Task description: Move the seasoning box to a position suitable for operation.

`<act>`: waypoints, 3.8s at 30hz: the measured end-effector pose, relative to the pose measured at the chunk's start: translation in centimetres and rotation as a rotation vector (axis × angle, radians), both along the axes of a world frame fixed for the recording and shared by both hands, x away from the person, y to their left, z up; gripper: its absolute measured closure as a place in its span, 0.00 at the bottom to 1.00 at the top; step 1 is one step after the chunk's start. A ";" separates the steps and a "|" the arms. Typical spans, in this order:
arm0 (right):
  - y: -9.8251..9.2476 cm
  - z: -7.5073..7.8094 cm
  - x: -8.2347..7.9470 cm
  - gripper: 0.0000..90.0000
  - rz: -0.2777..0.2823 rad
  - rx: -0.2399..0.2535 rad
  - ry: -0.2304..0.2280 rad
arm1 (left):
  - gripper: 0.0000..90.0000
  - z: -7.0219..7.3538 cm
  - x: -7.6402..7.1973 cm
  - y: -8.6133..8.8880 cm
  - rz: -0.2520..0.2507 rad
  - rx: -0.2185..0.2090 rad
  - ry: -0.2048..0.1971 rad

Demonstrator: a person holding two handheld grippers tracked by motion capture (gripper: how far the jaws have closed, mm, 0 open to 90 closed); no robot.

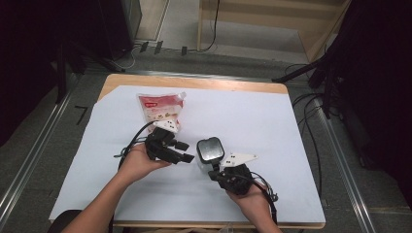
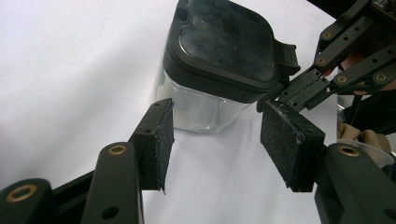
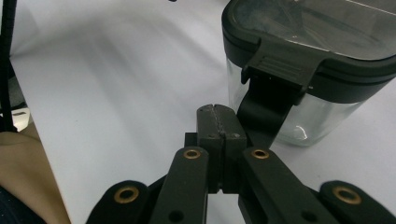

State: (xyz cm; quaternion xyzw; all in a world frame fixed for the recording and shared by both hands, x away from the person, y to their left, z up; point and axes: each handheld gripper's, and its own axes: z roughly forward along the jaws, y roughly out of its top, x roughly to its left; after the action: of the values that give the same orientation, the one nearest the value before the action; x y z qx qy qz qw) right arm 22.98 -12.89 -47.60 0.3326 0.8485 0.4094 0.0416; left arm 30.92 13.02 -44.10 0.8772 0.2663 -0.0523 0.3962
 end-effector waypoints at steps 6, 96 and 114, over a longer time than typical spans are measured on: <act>-0.5 0.2 0.2 1.00 -0.010 -0.012 -0.009 | 0.45 0.1 -0.1 0.0 0.005 -0.043 -0.019; -8.3 0.2 7.5 1.00 -0.254 -0.061 0.061 | 0.18 -2.1 3.2 -8.1 -0.170 0.015 -0.111; -8.3 0.3 7.5 1.00 -0.250 -0.068 0.061 | 0.18 -1.1 2.8 -8.3 -0.168 0.036 -0.137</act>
State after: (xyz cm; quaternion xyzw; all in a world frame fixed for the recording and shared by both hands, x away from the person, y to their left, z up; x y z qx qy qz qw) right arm 30.46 -21.16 -47.35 0.4464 0.8147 0.3619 0.0777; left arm 33.71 4.70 -45.22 0.9049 0.1649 -0.0203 0.3918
